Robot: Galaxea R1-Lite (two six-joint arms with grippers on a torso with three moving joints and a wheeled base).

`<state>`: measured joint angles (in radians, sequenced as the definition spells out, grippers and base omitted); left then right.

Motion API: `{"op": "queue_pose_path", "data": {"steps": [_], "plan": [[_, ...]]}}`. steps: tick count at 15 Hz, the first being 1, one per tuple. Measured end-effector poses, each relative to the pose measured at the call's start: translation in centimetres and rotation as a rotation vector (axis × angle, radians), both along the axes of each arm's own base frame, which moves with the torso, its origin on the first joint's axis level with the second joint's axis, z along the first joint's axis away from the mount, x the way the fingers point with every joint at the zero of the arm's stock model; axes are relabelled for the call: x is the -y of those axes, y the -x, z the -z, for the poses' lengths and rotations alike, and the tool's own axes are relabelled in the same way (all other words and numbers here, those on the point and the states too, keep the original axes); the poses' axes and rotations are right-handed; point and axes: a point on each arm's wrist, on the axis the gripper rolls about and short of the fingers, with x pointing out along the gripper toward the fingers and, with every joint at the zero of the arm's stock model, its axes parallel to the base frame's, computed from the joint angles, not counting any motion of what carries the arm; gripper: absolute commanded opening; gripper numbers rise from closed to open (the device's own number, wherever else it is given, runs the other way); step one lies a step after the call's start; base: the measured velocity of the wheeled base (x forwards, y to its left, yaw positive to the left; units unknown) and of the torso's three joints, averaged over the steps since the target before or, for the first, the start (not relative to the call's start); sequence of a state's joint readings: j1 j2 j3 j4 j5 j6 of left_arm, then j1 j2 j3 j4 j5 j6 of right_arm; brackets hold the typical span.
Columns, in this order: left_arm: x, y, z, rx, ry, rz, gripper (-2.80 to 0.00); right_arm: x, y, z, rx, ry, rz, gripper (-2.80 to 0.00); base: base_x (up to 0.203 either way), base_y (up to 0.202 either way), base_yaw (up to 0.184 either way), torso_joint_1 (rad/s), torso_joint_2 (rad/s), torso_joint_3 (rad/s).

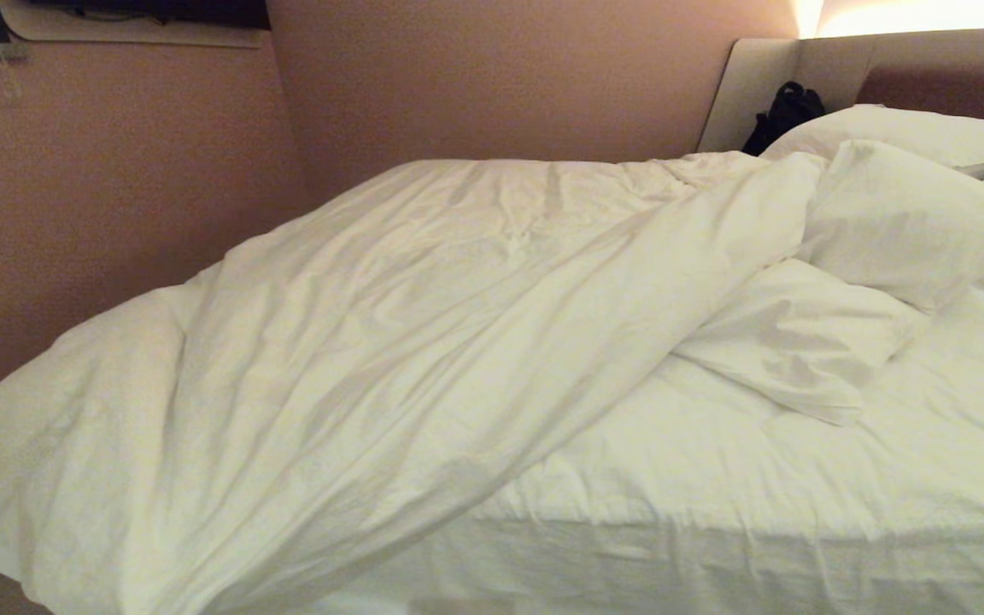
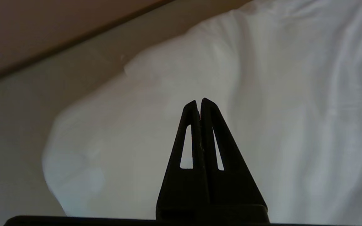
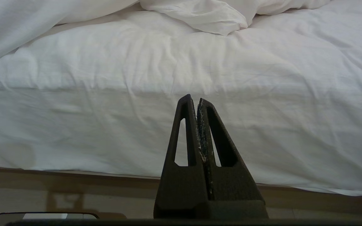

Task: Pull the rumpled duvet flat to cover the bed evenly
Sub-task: Flatten the corners of the folded blanket

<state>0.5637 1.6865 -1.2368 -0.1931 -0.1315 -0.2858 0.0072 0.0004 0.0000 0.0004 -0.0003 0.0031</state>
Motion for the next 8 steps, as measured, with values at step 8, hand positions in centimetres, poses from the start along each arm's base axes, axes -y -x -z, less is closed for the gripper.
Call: {"op": "queue_pose_path", "data": {"steps": [8], "plan": [[-16.1, 1.3, 8.6, 0.126, -0.164, 0.309, -2.80, 0.0, 0.0, 0.0, 0.000, 0.000, 0.000, -2.80, 0.000, 0.000, 0.000, 0.000, 0.00, 0.000]]}}
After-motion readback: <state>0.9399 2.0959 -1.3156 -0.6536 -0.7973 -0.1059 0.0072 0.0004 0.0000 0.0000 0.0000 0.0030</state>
